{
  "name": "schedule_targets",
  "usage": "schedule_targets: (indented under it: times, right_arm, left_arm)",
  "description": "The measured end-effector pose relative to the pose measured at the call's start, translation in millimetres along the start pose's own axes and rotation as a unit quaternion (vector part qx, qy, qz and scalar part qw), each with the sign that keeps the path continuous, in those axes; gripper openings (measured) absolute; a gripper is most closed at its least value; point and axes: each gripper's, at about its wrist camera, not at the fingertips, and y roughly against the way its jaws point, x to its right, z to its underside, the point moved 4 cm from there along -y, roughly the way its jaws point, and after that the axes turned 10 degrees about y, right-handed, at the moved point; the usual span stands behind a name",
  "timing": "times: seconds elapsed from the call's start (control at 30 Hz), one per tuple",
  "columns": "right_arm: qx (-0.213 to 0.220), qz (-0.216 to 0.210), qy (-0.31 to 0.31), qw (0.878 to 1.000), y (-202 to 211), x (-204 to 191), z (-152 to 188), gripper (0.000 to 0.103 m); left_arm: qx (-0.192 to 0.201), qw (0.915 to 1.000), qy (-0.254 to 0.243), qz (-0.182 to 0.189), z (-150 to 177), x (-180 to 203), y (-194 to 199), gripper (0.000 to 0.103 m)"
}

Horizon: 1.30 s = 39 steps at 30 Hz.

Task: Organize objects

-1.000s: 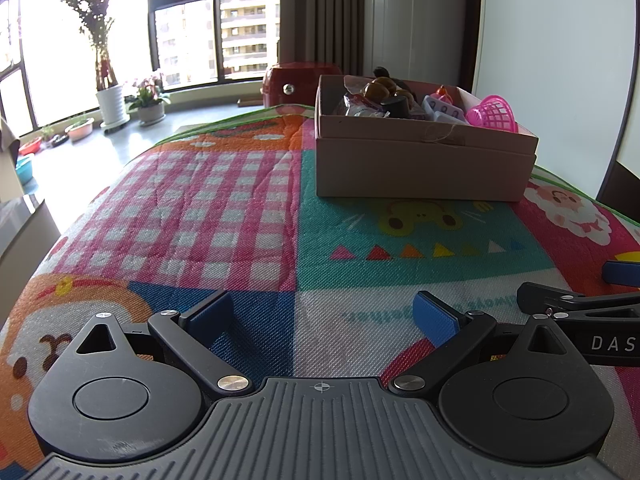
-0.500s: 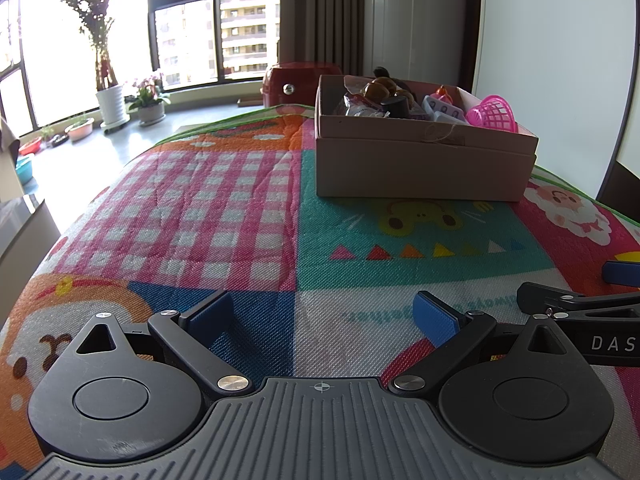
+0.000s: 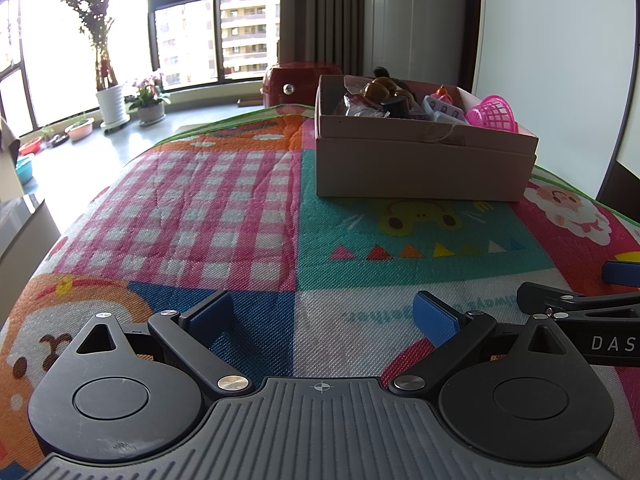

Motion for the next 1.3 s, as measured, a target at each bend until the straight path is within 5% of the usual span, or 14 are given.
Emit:
schedule_targets:
  times: [1.3]
  right_arm:
    - [0.000, 0.000, 0.000, 1.000, 0.5, -0.5, 0.2, 0.103]
  left_arm:
    - [-0.001, 1.0000, 0.004, 0.005, -1.0, 1.9, -0.2, 0.100]
